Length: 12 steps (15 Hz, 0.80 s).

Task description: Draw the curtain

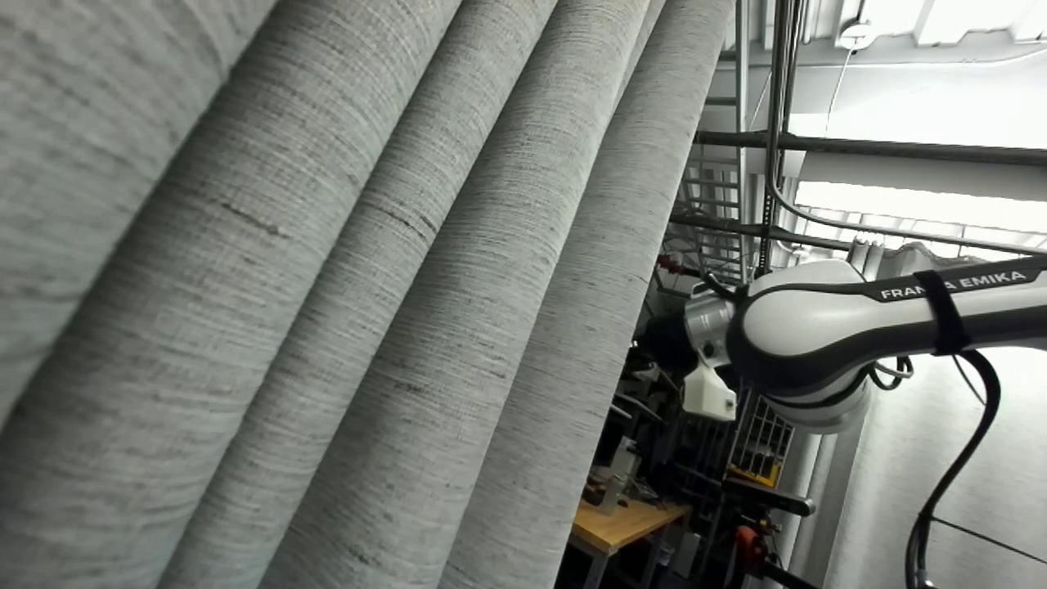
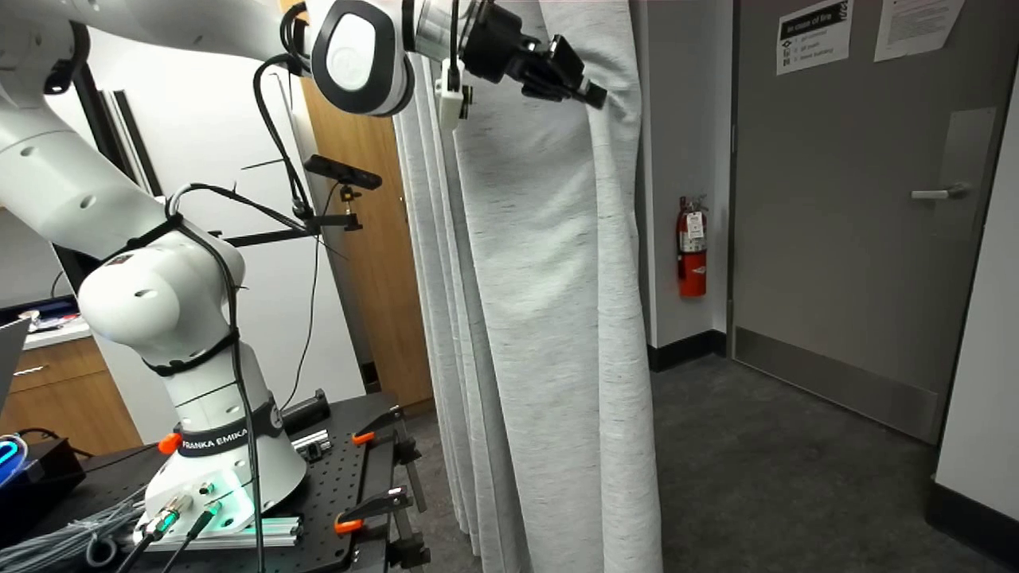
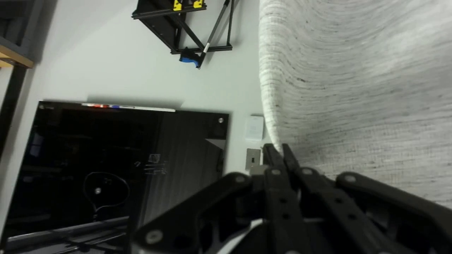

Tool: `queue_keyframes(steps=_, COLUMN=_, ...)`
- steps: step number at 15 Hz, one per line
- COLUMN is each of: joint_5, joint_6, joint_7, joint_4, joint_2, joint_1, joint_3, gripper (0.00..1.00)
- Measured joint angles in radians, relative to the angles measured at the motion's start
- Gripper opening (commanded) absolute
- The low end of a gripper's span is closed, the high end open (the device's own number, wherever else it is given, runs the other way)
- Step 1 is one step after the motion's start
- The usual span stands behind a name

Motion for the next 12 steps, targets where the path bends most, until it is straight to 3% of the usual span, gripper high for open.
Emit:
queue_keyframes(steps=7, joint_5=0.000, joint_6=-0.019, joint_7=0.000, joint_4=0.136, joint_2=-0.015, joint_1=-0.093, joint_3=-0.156, gripper=0.01)
queue_keyframes(steps=12, joint_5=0.013, joint_6=-0.098, joint_7=0.018, joint_4=0.294, joint_2=0.009, joint_1=-0.191, joint_3=-0.282, gripper=0.01)
